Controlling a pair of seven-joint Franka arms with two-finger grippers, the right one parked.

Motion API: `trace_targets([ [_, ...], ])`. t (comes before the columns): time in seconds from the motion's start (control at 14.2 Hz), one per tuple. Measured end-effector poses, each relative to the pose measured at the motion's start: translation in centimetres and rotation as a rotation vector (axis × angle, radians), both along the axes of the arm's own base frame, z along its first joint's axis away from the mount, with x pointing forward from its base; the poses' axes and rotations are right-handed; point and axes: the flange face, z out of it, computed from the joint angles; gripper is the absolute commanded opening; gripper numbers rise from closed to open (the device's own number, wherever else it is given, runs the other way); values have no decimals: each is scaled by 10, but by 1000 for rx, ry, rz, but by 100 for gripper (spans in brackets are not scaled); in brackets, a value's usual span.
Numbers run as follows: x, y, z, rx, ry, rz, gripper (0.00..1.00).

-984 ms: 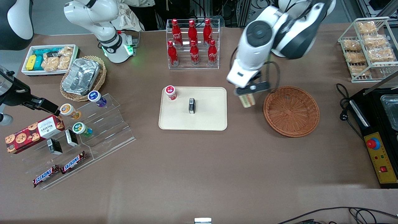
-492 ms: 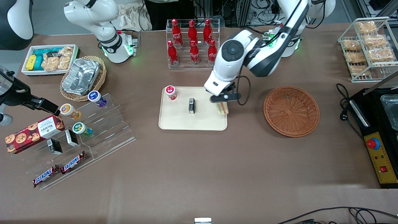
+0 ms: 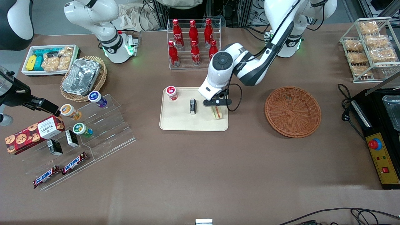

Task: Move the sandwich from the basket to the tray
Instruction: 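Lower the sandwich onto the tray beside the black box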

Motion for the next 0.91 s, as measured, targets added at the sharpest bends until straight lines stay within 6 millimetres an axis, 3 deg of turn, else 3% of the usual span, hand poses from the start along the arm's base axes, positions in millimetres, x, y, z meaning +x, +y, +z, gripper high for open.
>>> trace_targets([
  [0.42, 8, 6, -28, 18, -20, -16, 0],
  [0.49, 7, 6, -34, 13, -24, -18, 14],
  [0.56, 6, 6, -38, 8, -26, -19, 44],
  [0.63, 5, 7, -41, 8, -26, -21, 83],
  [0.7, 5, 7, -42, 8, -27, -24, 99],
  [0.91, 8, 9, -39, 5, -38, -21, 99],
])
